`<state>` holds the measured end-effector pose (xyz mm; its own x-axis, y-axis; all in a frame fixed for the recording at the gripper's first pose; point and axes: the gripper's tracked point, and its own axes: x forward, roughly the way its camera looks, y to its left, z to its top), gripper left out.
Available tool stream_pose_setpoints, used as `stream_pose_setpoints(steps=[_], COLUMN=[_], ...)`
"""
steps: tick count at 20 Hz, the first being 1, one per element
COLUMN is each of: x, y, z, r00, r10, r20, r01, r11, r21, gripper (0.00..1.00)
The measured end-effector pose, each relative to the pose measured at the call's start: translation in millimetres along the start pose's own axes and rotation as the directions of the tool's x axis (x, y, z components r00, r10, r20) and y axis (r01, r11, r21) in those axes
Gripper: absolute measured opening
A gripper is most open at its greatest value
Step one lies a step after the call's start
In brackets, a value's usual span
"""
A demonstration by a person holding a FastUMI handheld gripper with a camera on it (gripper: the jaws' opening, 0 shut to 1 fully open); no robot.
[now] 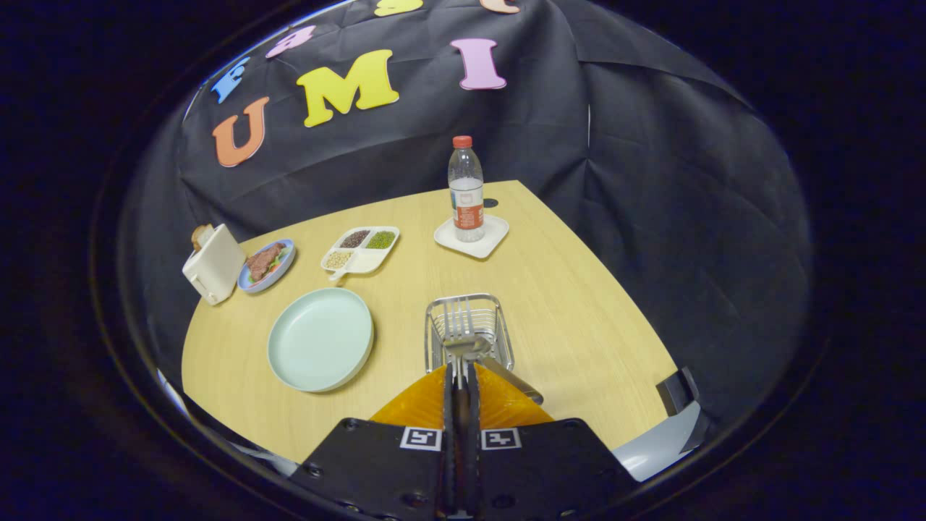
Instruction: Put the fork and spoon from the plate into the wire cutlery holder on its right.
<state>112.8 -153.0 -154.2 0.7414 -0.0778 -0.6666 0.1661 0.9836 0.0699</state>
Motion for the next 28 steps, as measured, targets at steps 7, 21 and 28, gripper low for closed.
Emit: stream_pose_setpoints(steps=[7, 21, 28], x=[-1.8, -45.1, -110.3], y=[1.3, 22.2, 38.0], z=[11.3, 30.7, 41.7], r00=[0.999, 0.983, 0.93], r10=[0.007, 0.017, 0.005], r20=[0.04, 0.185, 0.366], r01=[-0.007, -0.018, -0.003], r11=[1.0, 1.0, 1.0], r21=[0.004, 0.002, -0.008], gripper=[0.06, 0.3, 0.66])
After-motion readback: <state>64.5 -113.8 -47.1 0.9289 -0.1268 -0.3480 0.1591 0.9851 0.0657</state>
